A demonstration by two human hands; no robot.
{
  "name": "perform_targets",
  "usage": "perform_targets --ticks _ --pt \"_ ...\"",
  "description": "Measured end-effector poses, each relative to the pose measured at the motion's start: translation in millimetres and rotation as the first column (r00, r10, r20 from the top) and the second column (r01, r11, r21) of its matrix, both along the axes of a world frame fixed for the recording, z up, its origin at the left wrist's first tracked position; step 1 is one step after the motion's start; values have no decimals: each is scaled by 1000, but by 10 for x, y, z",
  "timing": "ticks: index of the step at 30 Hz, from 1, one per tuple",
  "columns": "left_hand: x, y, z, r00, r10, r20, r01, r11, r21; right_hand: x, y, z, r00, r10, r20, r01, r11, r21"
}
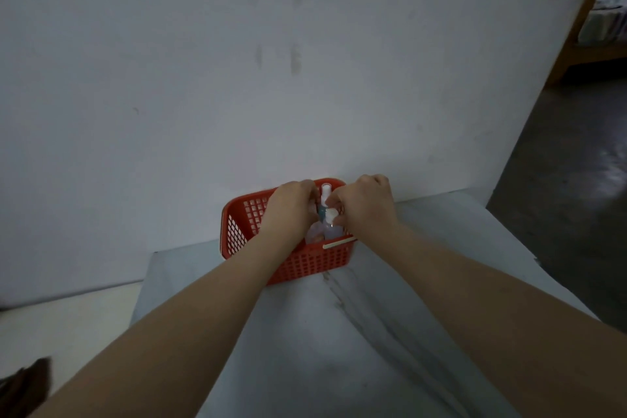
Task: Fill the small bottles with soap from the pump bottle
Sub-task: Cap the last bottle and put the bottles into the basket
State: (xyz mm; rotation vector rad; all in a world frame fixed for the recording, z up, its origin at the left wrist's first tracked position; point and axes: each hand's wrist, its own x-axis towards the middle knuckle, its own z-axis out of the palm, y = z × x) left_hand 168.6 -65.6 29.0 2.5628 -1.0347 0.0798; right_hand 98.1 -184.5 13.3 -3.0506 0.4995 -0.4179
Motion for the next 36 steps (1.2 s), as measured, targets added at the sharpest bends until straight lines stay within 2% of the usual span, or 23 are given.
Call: perform_targets --ticks 2,4,6,9,14,18,21,24,29,32,36 --pt "-3 84 19 1000 11 -16 -11 999 -36 -90 12 24 999 0 38 -2 999 41" --pt "-27 215 94 1000 7 -21 -8 998 -65 -238 57 46 989 13 146 -25 996 84" --pt "-124 424 213 999 0 -50 -4 997 -81 -461 156 43 966 50 254 -92 983 157" --pt "-394 839 351 989 -38 -143 24 995 -97 -825 335 1 934 121 335 -189 965 180" --pt "-886 1511 262 942 -107 -318 65 988 -142 -1293 683 -85 932 208 296 -318 861 396" --pt "-1212 1834 147 895 -139 -424 72 983 -170 -1543 935 -194 947 241 210 -315 820 477" --pt "-1418 1959 67 860 -229 -457 173 971 -162 -1692 1051 -240 949 266 169 -315 789 528" --pt "-1557 1991 5 840 -291 -458 259 957 -135 -1818 1170 -266 958 246 147 -283 737 614" --pt "-1829 2046 -76 869 -251 -426 203 967 -156 -2117 1403 -335 981 149 121 -187 597 780" --pt "-1917 2021 -103 911 -216 -352 147 966 -211 -2186 1433 -316 983 150 103 -172 578 798" --pt "-1934 1971 -54 949 -171 -264 125 975 -184 -2121 1408 -189 981 150 124 -189 585 788"
